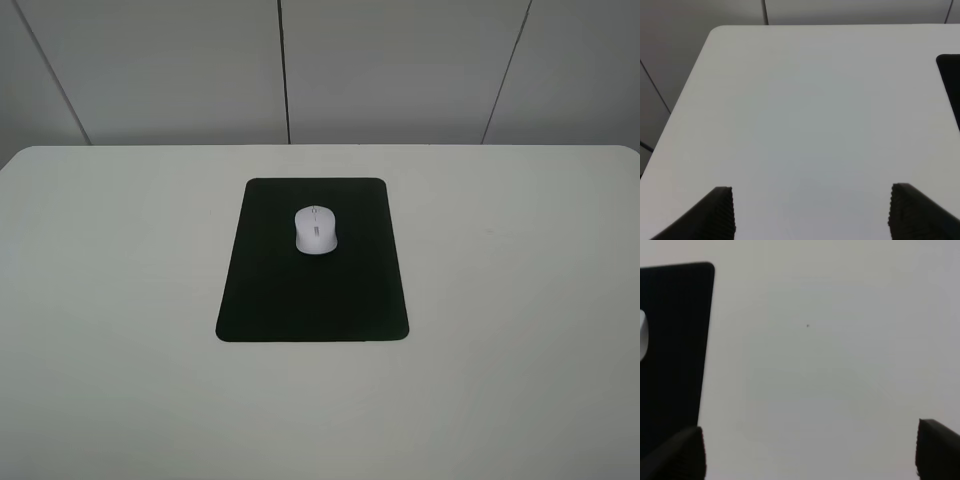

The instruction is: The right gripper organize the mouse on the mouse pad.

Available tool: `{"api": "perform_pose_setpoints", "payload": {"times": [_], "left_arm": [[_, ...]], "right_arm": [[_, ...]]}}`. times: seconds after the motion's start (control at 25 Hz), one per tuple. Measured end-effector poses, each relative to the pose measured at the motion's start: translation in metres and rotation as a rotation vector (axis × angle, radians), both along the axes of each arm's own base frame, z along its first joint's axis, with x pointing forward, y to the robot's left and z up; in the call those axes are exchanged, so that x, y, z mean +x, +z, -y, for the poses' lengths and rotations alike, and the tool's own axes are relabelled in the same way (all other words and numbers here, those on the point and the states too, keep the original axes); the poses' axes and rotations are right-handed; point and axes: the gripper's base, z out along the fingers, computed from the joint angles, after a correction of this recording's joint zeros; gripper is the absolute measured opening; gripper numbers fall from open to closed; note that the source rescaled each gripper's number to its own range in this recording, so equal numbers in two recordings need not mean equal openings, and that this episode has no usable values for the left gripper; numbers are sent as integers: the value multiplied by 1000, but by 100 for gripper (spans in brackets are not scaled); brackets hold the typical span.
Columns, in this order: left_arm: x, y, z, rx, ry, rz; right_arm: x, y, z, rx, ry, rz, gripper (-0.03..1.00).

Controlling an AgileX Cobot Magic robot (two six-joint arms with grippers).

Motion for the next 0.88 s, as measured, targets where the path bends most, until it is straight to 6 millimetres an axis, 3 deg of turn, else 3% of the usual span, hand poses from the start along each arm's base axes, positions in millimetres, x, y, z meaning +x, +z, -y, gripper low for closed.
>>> {"api": "perform_pose_setpoints", "payload": {"times": [0.6,0.72,0.88], "left_arm": [[0,0,0,0,0,0],[0,0,0,0,0,0],[0,0,0,0,0,0]], "right_arm": [[-108,-9,10,-1,2,280,100],[-121,-13,11,2,1,314,100],[-124,-15,11,1,0,317,100]]}}
